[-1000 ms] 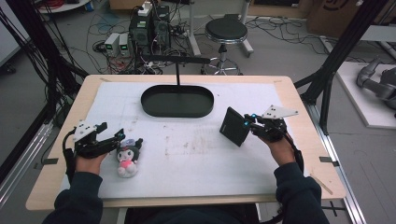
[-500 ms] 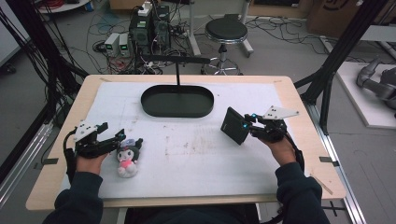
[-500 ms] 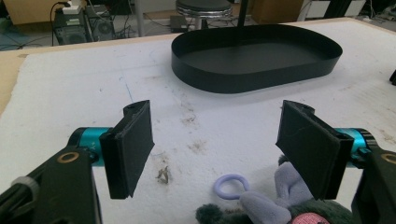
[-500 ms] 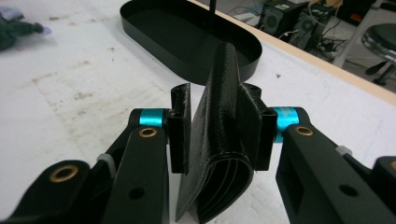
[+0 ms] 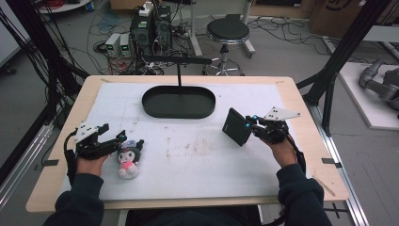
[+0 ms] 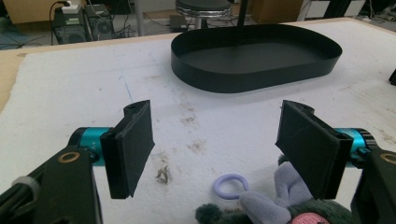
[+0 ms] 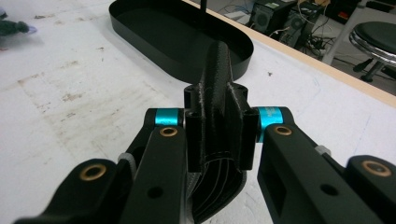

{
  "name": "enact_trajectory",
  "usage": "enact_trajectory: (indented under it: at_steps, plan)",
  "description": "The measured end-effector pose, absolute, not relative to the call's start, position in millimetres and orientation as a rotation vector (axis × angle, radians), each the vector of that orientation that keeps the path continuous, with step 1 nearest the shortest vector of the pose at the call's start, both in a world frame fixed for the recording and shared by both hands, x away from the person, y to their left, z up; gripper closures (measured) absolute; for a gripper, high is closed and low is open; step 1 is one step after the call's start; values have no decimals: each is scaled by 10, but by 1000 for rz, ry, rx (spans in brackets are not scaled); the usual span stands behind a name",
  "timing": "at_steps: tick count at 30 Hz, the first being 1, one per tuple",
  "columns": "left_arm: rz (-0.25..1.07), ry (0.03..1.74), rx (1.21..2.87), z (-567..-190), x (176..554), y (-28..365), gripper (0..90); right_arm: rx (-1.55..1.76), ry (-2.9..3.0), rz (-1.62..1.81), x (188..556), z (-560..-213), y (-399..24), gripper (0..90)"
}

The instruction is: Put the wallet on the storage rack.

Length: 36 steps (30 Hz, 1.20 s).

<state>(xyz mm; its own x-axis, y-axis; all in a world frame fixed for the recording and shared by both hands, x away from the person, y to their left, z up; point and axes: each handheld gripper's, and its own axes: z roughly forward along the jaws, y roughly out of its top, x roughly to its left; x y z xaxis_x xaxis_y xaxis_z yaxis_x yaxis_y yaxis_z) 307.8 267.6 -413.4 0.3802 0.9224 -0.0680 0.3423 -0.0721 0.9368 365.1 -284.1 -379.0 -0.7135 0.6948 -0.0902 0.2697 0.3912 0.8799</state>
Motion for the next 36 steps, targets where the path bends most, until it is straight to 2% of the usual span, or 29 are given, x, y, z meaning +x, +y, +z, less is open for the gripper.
enact_trajectory:
  at_steps: [9, 17, 29, 36]
  plan:
    - [719, 1133, 1622, -4125, 3075, 2664, 272, 799, 2178, 1247, 3620, -3765, -2799, 841]
    - [723, 1139, 1618, -4127, 3075, 2682, 272, 667, 2100, 1127, 3547, -3749, -2688, 840]
    - [723, 1137, 1621, -4125, 3073, 2674, 275, 775, 2094, 1129, 3591, -3754, -2768, 842]
    - [723, 1139, 1622, -4126, 3073, 2682, 275, 799, 2147, 1245, 3612, -3757, -2748, 845]
